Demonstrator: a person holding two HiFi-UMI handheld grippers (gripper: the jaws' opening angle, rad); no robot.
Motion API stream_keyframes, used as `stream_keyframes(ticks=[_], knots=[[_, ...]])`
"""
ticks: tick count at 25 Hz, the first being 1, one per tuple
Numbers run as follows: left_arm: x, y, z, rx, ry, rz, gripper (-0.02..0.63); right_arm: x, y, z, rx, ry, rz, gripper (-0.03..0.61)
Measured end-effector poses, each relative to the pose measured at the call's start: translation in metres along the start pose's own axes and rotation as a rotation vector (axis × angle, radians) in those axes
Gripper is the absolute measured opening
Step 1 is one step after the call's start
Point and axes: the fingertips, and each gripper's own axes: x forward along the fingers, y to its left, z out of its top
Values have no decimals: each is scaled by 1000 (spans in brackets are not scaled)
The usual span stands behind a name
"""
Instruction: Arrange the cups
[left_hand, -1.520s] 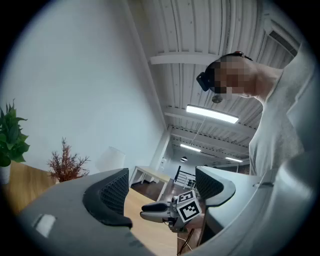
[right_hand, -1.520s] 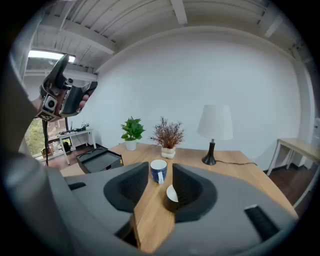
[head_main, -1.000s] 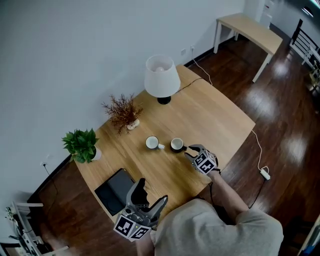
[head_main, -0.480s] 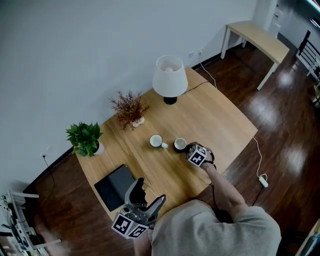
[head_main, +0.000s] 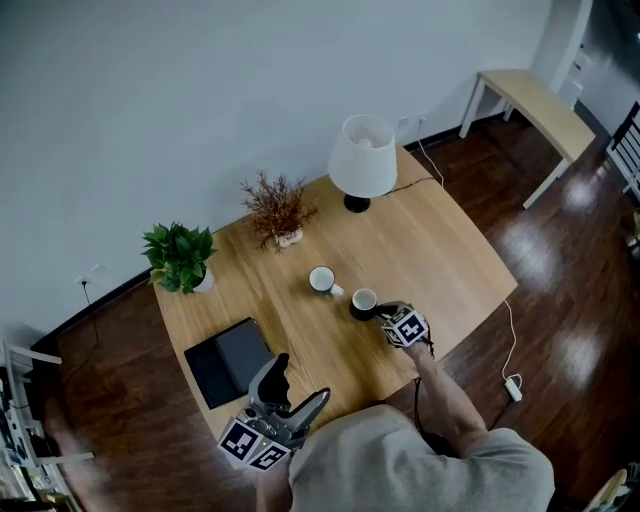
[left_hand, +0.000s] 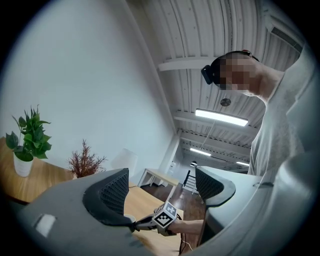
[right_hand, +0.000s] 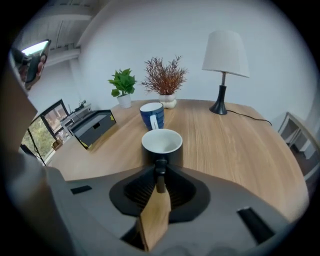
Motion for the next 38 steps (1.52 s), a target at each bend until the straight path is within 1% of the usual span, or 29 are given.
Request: stream_keyframes(ticks=[2, 4, 8, 11, 14, 19, 23, 25, 27, 29, 31, 33, 36, 38], knots=[[-5, 1, -3, -10, -2, 8, 402, -6, 17, 9, 3, -37, 39, 83], [-10, 2, -5, -15, -9, 17, 402, -10, 37, 24, -15, -72, 86, 83], [-26, 5, -7, -20, -37, 46, 402, -10, 89, 65, -90, -134, 208, 83], [-45, 9, -7, -23, -68, 86, 402, -4, 139, 102, -176, -166, 312, 83], [-67, 14, -8, -30, -103, 137, 402, 7, 188, 139, -283, -184, 397, 83], [-106, 25, -11, -48, -164, 229, 402, 40, 271, 193, -483, -208, 503, 83], [-135, 30, -10, -59, -212, 298, 402, 74, 336, 219, -602, -208, 574, 83], [-147, 33, -8, -57, -231, 326, 402, 92, 365, 226, -655, -204, 594, 83], [-158, 35, -7, -55, -247, 350, 402, 109, 387, 229, -703, -198, 595, 83], [-168, 36, -4, -56, -264, 374, 393, 121, 402, 228, -723, -190, 595, 83], [-178, 39, 0, -55, -280, 397, 393, 129, 411, 230, -724, -191, 600, 84], [-186, 42, 3, -49, -288, 413, 393, 135, 418, 231, -747, -196, 601, 83], [-192, 45, 6, -42, -296, 422, 393, 143, 423, 227, -802, -190, 604, 83], [-193, 45, 6, -42, -298, 423, 393, 146, 422, 221, -812, -173, 610, 83]])
